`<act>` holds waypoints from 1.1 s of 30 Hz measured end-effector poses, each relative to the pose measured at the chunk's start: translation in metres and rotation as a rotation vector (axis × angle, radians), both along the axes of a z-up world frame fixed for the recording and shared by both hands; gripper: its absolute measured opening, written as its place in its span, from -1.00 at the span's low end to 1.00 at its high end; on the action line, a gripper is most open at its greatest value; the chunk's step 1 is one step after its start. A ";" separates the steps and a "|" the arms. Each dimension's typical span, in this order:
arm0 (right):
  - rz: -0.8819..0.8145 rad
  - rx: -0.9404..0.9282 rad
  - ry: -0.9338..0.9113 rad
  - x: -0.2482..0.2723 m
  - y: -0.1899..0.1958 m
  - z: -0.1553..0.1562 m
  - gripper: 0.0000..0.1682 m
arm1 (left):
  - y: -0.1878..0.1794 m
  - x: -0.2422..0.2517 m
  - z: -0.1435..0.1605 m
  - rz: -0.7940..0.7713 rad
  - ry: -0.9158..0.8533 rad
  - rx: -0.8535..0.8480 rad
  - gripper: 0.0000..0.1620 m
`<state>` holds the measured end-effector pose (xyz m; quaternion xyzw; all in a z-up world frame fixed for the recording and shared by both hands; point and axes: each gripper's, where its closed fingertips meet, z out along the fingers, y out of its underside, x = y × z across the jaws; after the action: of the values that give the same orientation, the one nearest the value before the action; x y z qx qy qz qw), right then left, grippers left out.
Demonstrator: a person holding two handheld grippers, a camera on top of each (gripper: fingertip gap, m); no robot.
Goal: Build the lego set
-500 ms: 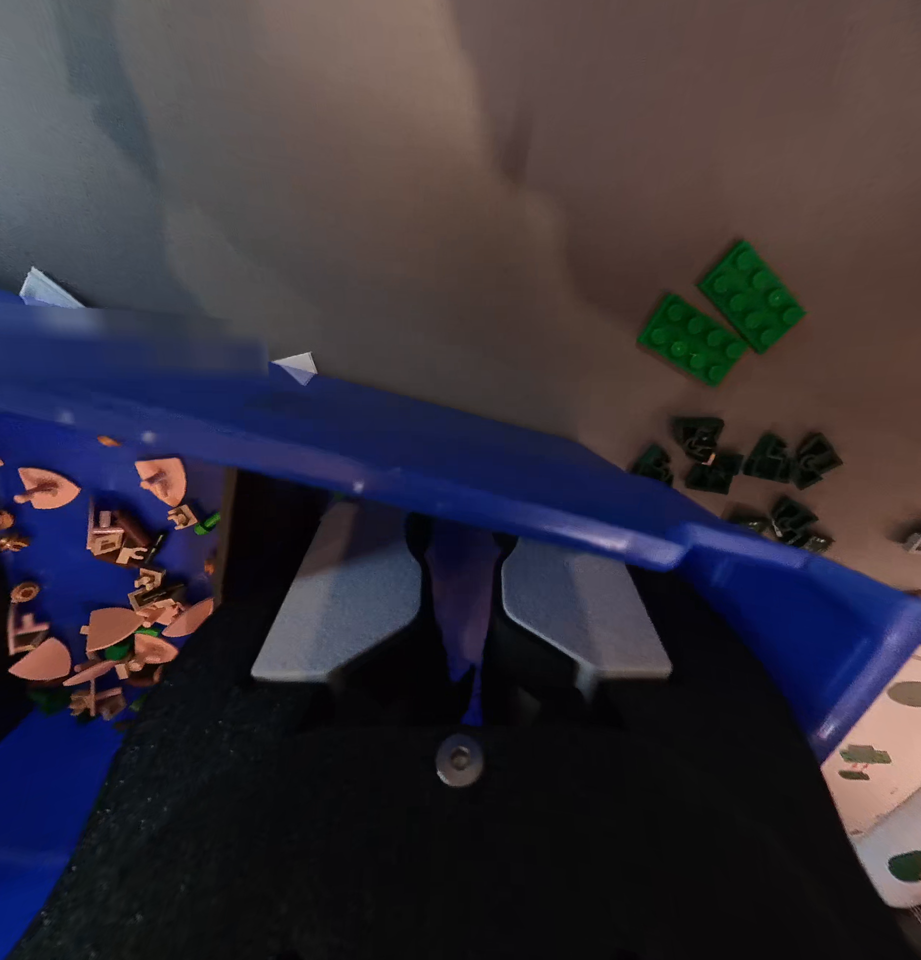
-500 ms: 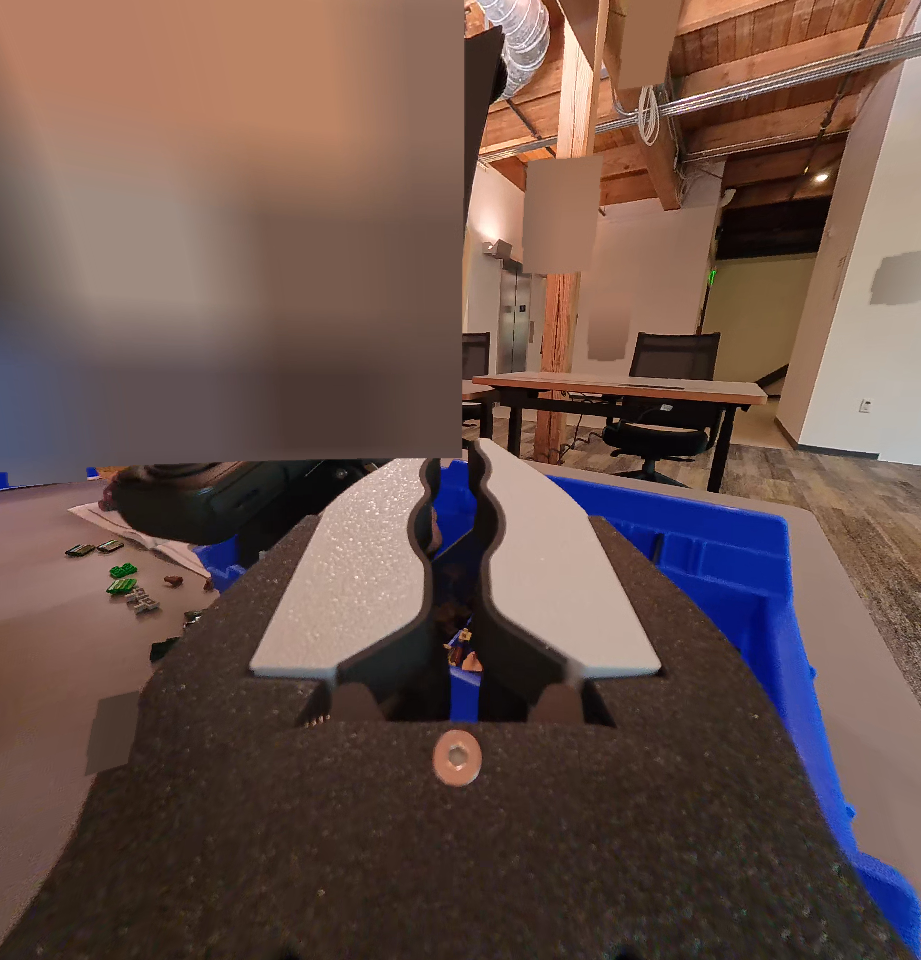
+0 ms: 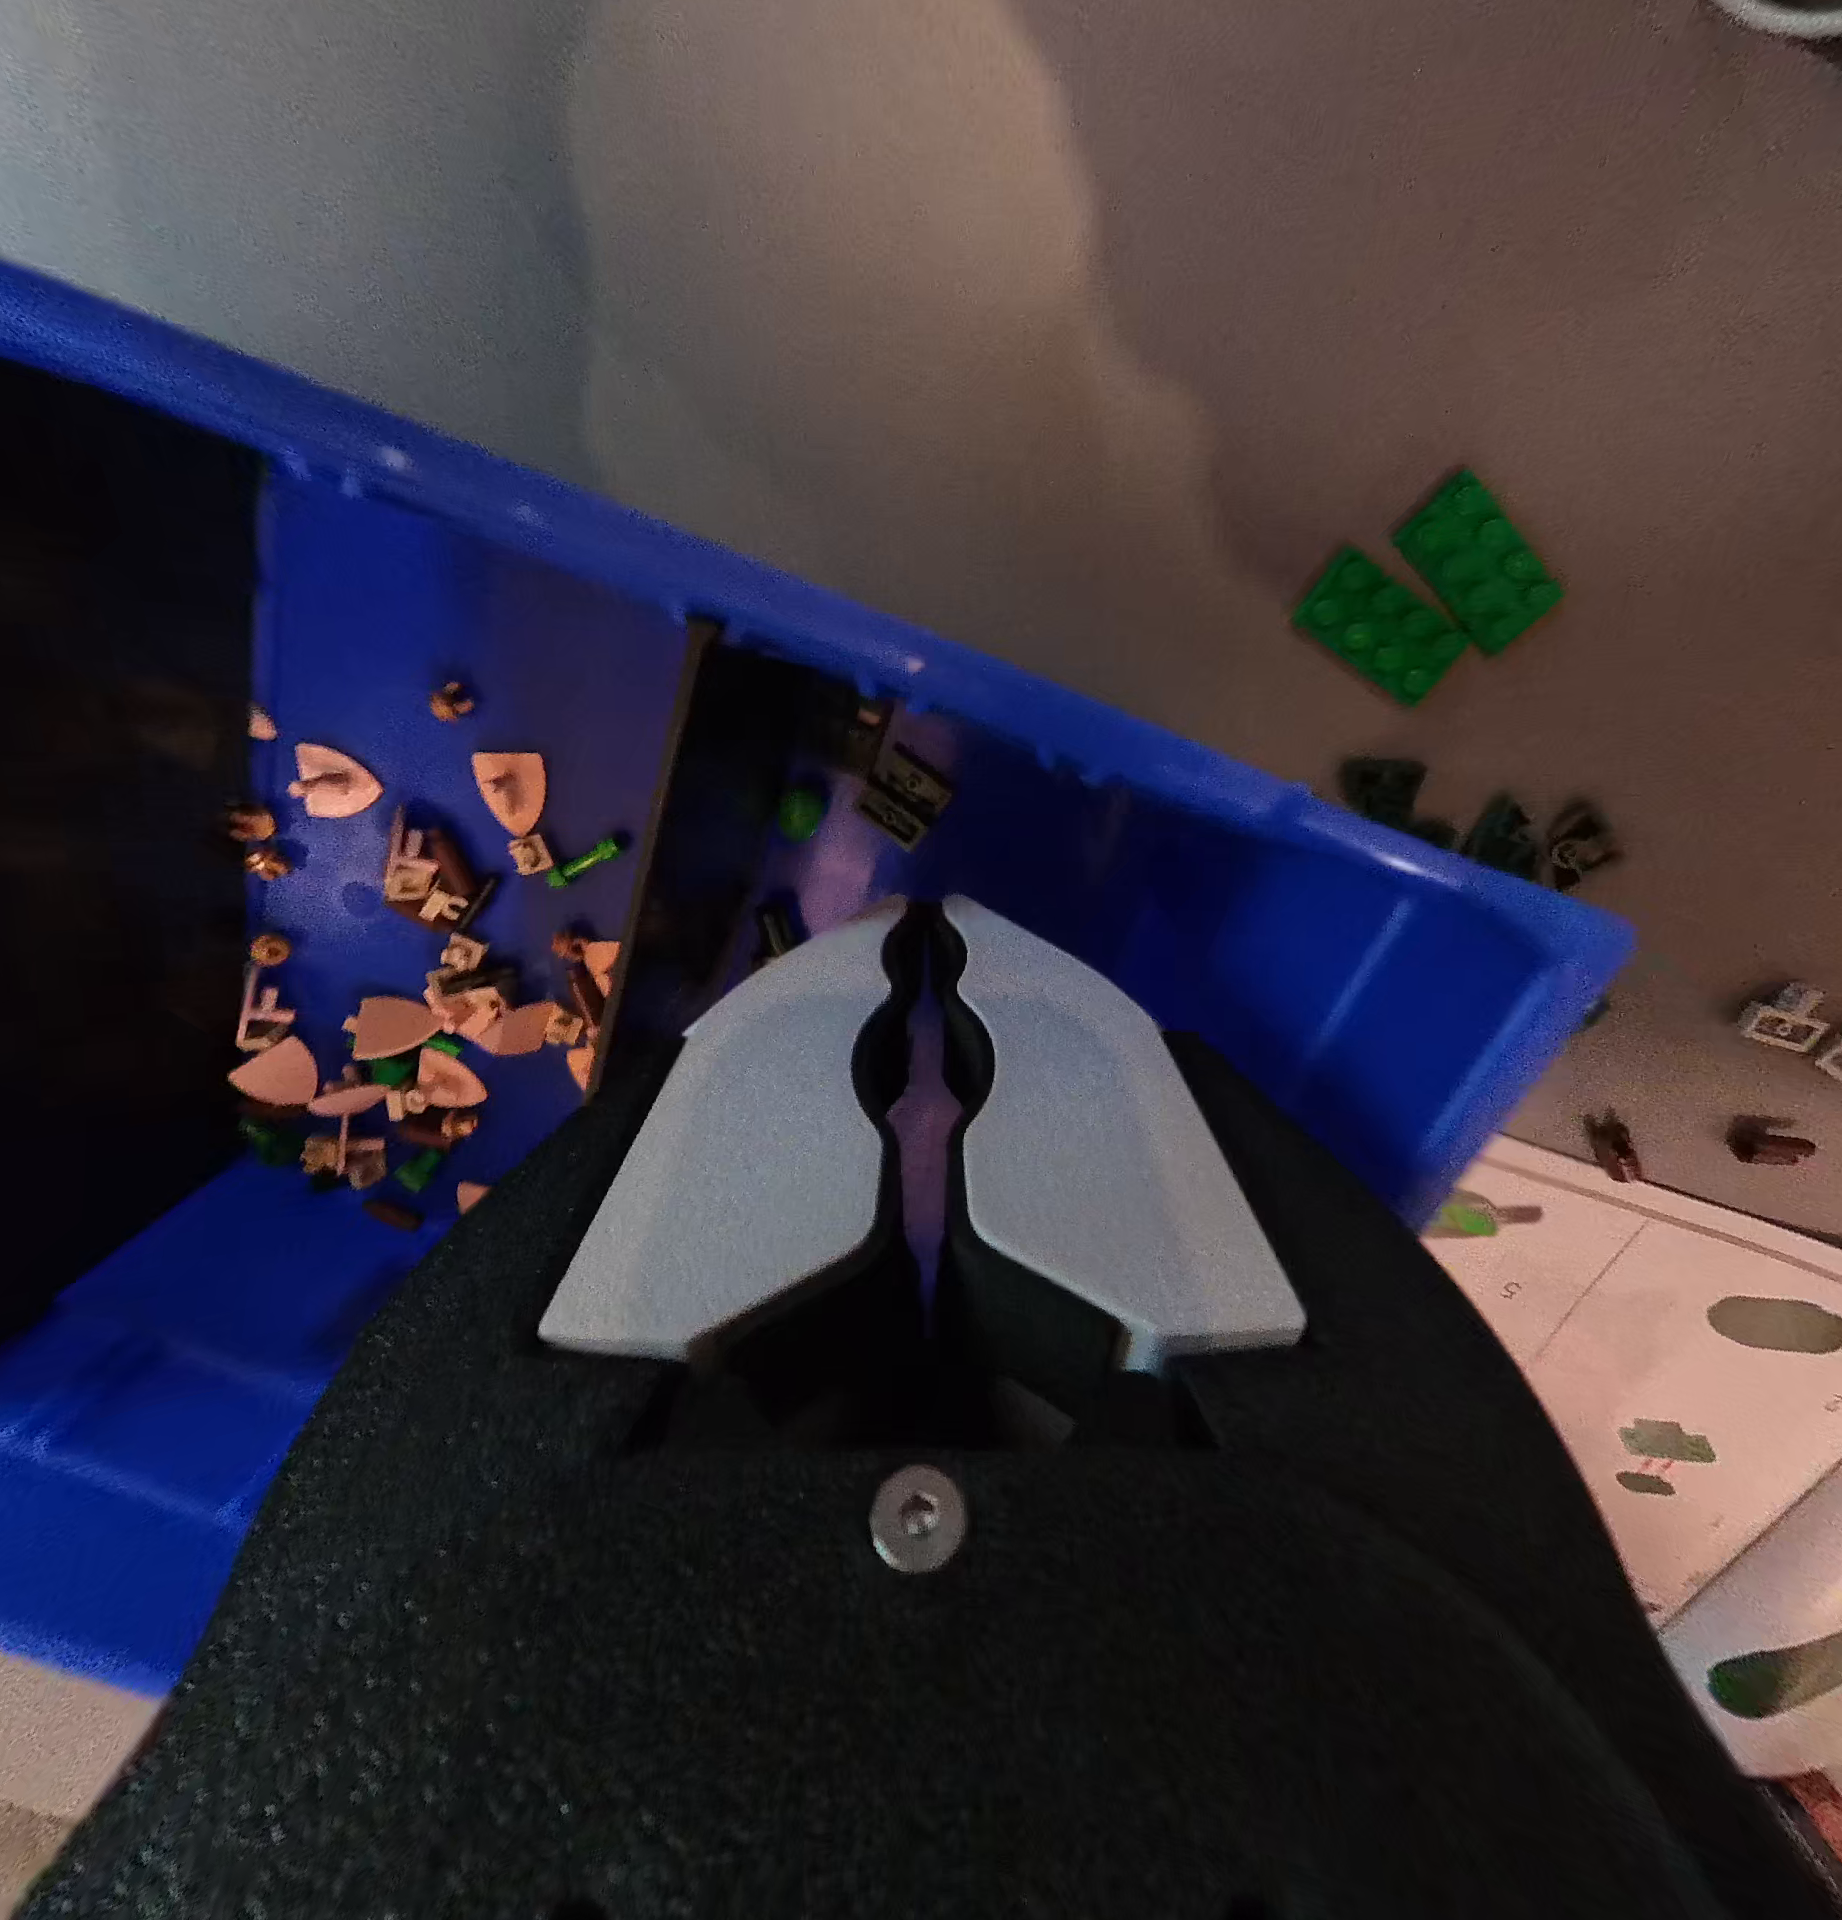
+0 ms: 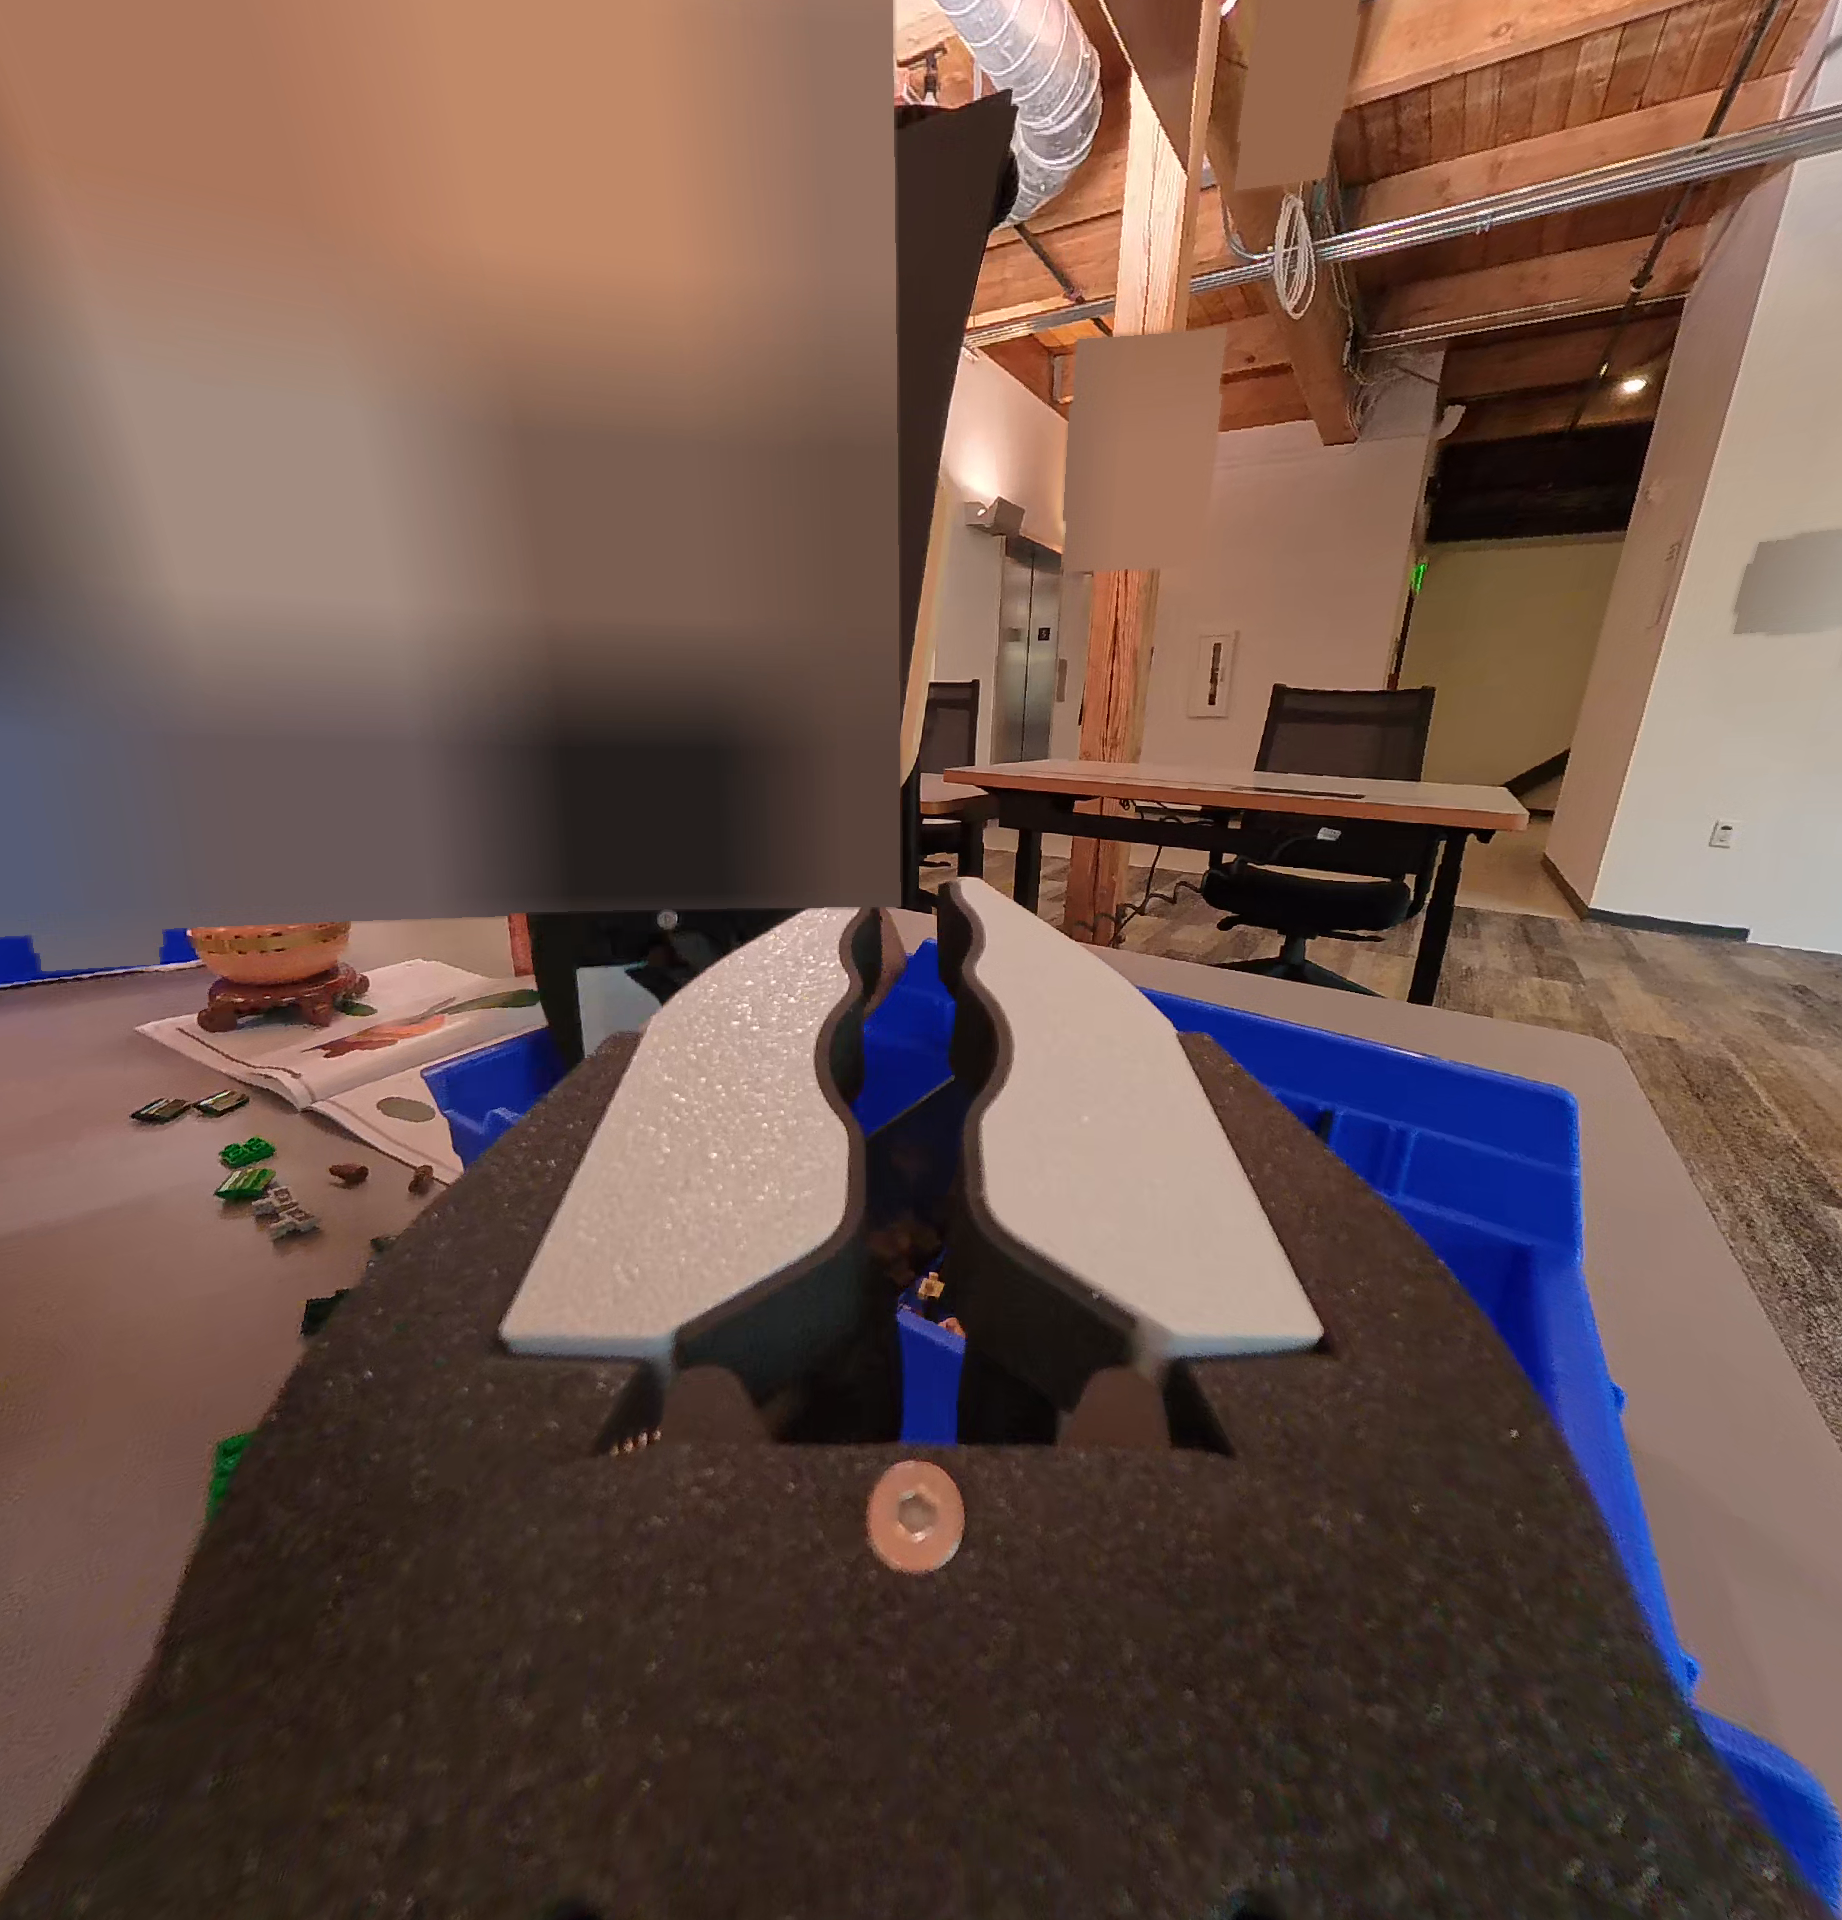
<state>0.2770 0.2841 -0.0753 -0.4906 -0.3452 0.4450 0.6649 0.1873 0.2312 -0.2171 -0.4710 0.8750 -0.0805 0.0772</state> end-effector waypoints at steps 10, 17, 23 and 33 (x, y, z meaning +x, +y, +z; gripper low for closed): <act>-0.010 0.012 -0.024 -0.002 -0.001 -0.001 -0.87 | -0.003 0.009 -0.015 -0.051 -0.038 -0.003 -0.67; 0.000 0.011 -0.016 -0.001 -0.001 0.000 -0.87 | -0.010 0.015 -0.037 -0.107 -0.048 -0.006 -0.84; -0.005 0.009 -0.026 -0.003 -0.001 -0.002 -0.87 | -0.012 -0.001 -0.032 -0.106 0.051 -0.062 -0.83; 0.017 0.010 -0.023 -0.005 -0.003 -0.003 -0.87 | -0.005 0.002 -0.035 -0.161 0.016 0.016 -0.82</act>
<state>0.2721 0.2813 -0.0779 -0.4896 -0.3593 0.4430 0.6595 0.1891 0.2267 -0.2516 -0.3992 0.9113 -0.0757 0.0670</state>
